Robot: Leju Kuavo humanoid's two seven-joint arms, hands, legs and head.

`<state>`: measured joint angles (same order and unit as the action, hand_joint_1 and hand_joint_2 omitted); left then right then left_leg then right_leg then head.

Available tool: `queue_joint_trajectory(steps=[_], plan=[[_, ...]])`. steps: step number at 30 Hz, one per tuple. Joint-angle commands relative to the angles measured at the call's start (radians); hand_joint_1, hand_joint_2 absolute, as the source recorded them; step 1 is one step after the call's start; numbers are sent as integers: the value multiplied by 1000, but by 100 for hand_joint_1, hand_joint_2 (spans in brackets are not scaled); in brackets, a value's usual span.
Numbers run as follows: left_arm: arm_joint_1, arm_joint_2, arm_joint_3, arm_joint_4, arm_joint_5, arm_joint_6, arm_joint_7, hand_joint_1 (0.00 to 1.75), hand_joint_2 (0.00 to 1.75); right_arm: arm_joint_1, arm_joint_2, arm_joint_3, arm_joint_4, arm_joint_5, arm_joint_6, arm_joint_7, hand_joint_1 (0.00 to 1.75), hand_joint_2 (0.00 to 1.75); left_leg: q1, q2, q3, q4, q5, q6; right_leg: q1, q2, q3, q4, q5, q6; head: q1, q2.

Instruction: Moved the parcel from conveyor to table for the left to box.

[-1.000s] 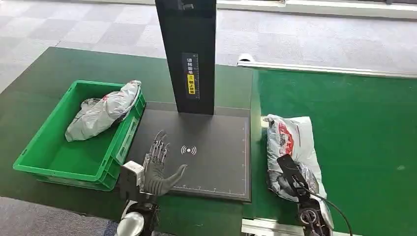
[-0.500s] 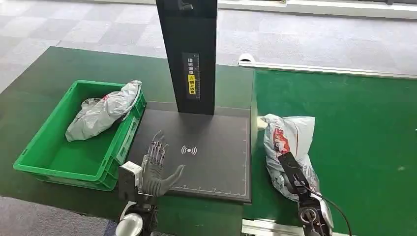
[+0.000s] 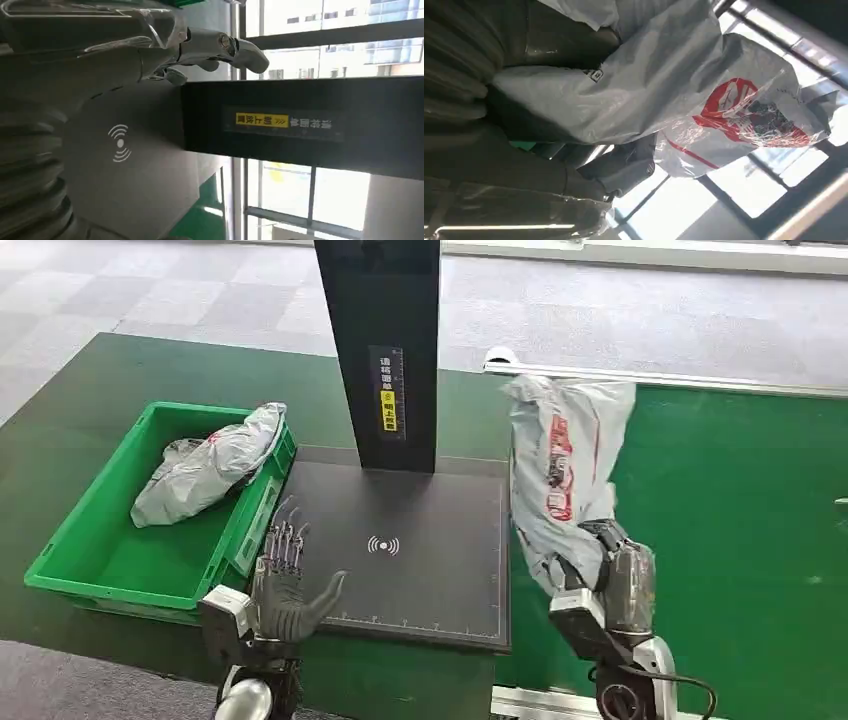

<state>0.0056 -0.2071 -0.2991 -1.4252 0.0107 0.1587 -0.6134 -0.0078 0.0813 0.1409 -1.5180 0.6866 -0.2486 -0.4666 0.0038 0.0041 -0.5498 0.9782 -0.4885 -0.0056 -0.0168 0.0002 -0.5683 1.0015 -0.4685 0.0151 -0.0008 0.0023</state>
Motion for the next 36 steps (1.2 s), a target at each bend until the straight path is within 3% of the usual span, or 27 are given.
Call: queue_joint_trajectory(steps=[1,5,17,22,23,24,36], plan=[[-8,30,20,-21,-14,8,-11,0,175,4,-23,254,-26,-97,95,-37,175,175,1,2,1,-1,0,0,1,2,1,-1,1,-1,0,0],[-36,39,35,6,-6,32,-7,0,175,-11,-35,346,28,-56,202,21,175,175,1,0,1,-1,0,0,1,0,2,-2,1,-1,0,0],[-38,44,40,20,3,54,-21,0,175,-11,-32,357,67,-41,216,34,175,175,0,0,1,-1,0,0,0,1,1,-1,1,0,0,0],[-20,41,42,-2,9,81,-25,0,175,-11,-43,324,91,-8,194,91,175,175,1,0,1,-1,1,0,1,0,2,-2,1,-1,0,0],[-16,41,43,-8,9,84,-24,0,175,-11,-38,312,100,2,180,115,16,175,1,0,2,-2,1,0,1,0,3,-3,1,-1,0,0],[-16,39,42,-12,8,87,-21,0,175,-12,-32,297,113,4,178,144,0,175,1,0,1,-1,0,0,1,0,2,-2,1,-1,0,0],[-36,29,10,52,-1,100,-3,0,175,-9,-7,189,161,24,132,241,0,175,1,-2,2,-2,1,0,1,-1,3,-3,1,-1,0,0]])
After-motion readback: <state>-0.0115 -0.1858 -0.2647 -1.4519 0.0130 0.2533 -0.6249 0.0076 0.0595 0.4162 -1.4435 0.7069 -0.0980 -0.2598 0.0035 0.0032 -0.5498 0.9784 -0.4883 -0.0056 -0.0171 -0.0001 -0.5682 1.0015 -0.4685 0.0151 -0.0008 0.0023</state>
